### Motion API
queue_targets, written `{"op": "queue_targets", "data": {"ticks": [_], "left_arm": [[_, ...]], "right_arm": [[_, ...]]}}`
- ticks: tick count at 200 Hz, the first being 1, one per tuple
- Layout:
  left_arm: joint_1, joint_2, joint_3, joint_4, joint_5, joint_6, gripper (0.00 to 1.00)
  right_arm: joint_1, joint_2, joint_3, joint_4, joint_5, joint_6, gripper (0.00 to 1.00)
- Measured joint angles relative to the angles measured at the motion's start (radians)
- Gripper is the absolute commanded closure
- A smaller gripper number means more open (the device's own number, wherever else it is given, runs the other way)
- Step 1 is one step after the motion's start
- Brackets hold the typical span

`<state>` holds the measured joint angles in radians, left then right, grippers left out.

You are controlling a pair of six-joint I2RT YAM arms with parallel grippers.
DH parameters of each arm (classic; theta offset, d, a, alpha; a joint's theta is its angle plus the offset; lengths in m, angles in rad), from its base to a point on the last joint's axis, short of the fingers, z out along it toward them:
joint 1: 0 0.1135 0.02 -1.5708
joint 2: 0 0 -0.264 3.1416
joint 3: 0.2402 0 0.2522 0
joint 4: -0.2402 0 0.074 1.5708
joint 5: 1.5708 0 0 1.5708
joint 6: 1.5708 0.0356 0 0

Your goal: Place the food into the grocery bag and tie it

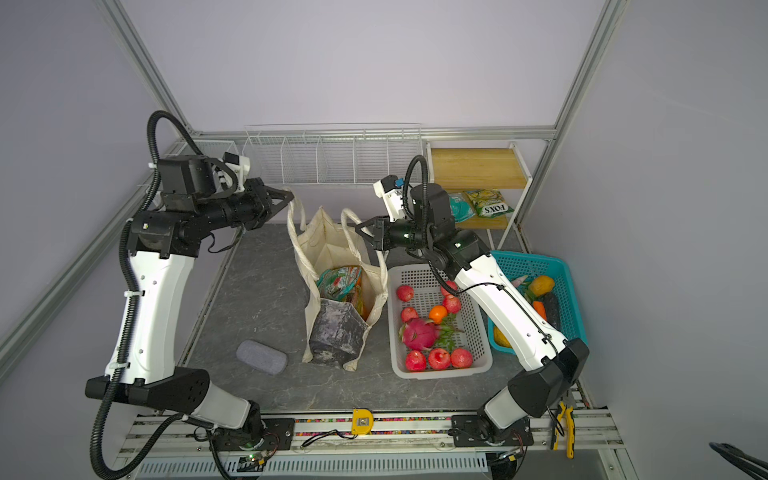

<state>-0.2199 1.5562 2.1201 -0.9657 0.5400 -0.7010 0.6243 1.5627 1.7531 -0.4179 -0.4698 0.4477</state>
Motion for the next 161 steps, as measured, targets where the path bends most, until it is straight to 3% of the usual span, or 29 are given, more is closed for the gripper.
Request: {"op": "queue_targets", "data": {"ticks": [55, 106, 161], "left_arm": [[-0.068, 0.037, 0.006, 0.022, 0.019, -0.005, 1.00], [-0.082, 0.014, -0.066, 0.068, 0.029, -0.023, 1.00], [-0.097, 0.025, -0.045, 0.085, 0.038, -0.038, 1.00]], "right_arm": [[0.018, 0.076, 0.034, 0.105, -0.021, 0.027, 0.93], [0.020, 0.124, 0.082, 0.133, -0.033, 0.043, 0.93], [0.050, 0.172, 0.109, 0.142, -0.080, 0.043, 0.93]]}}
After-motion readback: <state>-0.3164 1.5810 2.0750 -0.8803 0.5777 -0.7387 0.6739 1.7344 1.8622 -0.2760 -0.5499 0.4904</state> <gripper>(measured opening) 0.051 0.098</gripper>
